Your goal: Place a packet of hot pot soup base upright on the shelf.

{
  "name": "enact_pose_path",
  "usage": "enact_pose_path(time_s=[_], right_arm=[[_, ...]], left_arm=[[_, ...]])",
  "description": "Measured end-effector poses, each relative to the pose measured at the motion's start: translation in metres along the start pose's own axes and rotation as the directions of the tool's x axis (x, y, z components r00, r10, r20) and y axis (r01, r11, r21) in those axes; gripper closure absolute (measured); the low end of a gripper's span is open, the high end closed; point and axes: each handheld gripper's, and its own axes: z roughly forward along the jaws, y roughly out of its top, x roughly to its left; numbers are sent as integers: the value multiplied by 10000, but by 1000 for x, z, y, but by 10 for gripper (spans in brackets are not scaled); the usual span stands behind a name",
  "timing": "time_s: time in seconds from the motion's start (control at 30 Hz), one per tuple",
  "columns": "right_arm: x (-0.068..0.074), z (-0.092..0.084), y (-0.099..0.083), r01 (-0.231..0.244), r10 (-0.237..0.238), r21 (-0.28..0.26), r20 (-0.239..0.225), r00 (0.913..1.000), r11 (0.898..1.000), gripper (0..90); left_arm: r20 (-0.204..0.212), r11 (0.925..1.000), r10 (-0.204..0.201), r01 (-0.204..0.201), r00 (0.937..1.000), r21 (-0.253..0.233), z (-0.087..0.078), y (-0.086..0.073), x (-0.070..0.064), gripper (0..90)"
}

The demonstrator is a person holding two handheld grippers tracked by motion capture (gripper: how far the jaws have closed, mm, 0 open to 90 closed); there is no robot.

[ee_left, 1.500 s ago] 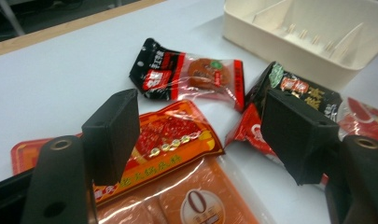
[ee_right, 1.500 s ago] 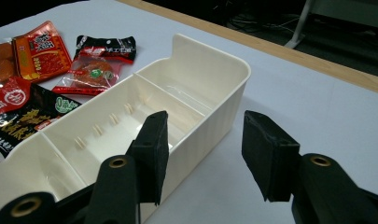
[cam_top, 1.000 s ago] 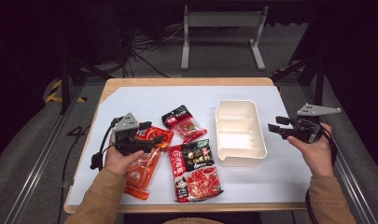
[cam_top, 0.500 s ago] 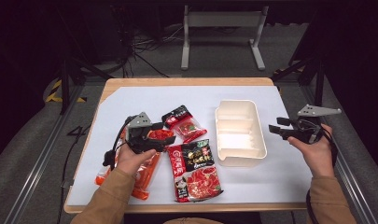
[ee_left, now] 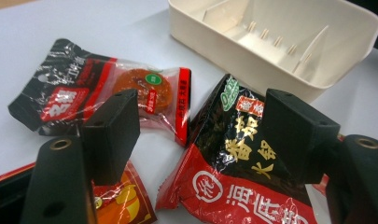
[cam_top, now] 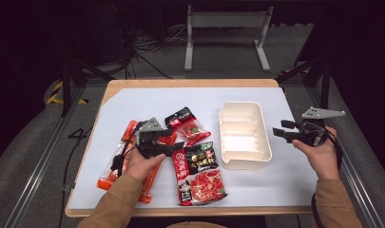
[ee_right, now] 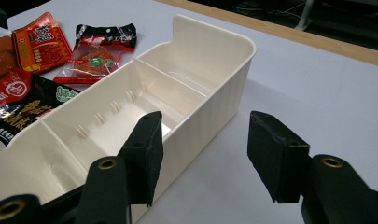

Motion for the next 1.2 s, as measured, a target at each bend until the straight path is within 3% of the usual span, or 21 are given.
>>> enact_pose_path(time_s=[0.37, 0.5, 0.6, 0.87, 1.2], right_arm=[[0, 2, -1, -30, 31, 33, -22, 10000, 10000, 456], [0, 3, -1, -29, 30, 39, -46, 10000, 10000, 451], [0, 4, -2, -15, 16, 83, -66, 10000, 10000, 448], [0, 3, -2, -7, 8, 45, -55, 10000, 10000, 446], [0, 4, -2, 13, -12, 78, -54, 10000, 10000, 441]], left_arm=[[-158, 9938, -122, 139, 9998, 1100, 18, -8, 1, 333], [-356, 9881, -323, 372, 9988, 1495, 24, -12, 5, 359], [-565, 9830, -259, 357, 9981, 1804, 28, -14, 5, 362], [-456, 9758, -191, 285, 9988, 2169, 33, -16, 5, 416], [-333, 9593, -311, 392, 9990, 2798, 39, -18, 6, 469]])
